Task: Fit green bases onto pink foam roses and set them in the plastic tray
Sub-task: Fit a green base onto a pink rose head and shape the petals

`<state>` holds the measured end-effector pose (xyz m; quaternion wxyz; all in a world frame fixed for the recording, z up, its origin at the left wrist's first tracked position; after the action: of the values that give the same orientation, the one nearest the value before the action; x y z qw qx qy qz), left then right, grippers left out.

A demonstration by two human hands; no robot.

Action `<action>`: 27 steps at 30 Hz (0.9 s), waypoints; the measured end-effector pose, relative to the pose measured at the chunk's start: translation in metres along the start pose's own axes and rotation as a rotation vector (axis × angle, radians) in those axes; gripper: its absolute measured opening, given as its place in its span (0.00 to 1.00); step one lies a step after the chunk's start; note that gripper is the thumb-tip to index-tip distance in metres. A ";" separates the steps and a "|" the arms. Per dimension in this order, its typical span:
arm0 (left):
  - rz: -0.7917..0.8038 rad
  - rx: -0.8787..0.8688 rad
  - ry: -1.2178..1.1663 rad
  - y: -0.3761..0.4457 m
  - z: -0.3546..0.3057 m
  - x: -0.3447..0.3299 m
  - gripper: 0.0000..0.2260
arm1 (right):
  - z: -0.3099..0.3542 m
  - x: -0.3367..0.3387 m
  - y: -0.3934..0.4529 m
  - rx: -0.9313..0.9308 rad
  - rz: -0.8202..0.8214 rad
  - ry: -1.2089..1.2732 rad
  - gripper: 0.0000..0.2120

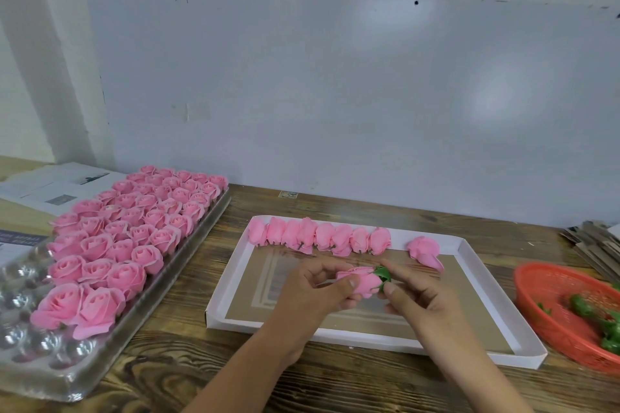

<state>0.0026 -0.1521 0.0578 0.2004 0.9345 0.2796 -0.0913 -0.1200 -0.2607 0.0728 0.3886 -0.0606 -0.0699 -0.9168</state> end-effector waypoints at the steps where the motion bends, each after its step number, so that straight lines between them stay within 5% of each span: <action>1: 0.007 0.008 -0.008 0.000 0.001 -0.001 0.10 | 0.001 0.000 0.000 0.008 0.005 0.004 0.17; 13: -0.003 0.061 -0.045 -0.001 0.006 -0.001 0.10 | -0.009 0.005 0.001 -0.054 0.000 0.174 0.15; 27: 0.010 0.132 -0.067 -0.003 0.011 -0.001 0.10 | -0.003 0.000 -0.002 0.050 -0.024 0.052 0.19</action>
<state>-0.0009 -0.1549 0.0468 0.1481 0.9434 0.2616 -0.1400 -0.1214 -0.2601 0.0701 0.3808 -0.0263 -0.0835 -0.9205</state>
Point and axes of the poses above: each hand's wrist, its own y-axis towards the middle knuckle, its own x-axis out of the back of the hand, z = x × y, the point moved 9 cm from there along y, towards the middle knuckle, and after that the axes turned 11 degrees about -x, right-handed, at the moved point
